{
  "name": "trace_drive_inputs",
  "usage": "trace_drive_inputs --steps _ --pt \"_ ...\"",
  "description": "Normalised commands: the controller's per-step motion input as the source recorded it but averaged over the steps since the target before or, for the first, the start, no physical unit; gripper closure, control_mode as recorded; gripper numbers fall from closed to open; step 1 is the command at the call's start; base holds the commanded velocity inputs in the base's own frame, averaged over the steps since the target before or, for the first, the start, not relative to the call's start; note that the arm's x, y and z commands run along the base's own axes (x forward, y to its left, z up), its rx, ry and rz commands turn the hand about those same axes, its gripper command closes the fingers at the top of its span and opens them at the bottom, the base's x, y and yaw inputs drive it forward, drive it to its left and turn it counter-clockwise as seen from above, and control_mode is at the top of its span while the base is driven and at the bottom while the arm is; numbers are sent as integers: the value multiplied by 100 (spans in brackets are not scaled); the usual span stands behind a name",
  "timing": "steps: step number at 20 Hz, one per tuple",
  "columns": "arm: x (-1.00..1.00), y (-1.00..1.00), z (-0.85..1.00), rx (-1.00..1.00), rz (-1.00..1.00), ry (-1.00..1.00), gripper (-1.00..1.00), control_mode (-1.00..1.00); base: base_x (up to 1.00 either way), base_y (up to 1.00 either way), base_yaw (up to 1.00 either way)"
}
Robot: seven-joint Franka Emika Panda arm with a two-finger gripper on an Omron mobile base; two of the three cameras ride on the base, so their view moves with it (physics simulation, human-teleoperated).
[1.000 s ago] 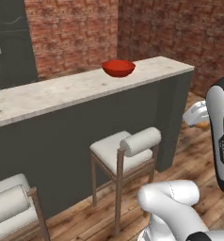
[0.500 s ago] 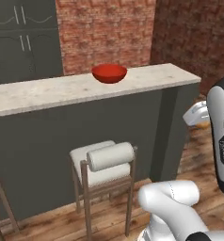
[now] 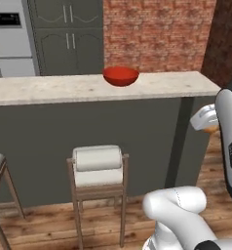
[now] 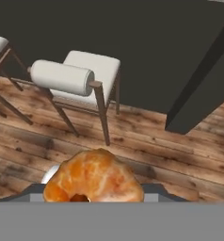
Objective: Take the fruits from the plate on the dining counter and place two fruits in each bowl.
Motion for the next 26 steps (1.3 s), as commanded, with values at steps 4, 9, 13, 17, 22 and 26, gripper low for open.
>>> trace_drive_inputs --steps 4,9,13,17,22,26 --pt "0 0 0 0 0 0 100 100 41 -34 25" --pt "0 0 0 0 0 0 100 100 53 -12 16" --pt "0 0 0 0 0 0 100 100 63 -10 1" --pt "0 0 0 0 0 0 100 100 2 -61 14" --pt "0 0 0 0 0 0 100 100 29 -75 24" --pt "0 0 0 0 0 0 100 100 54 -45 26"
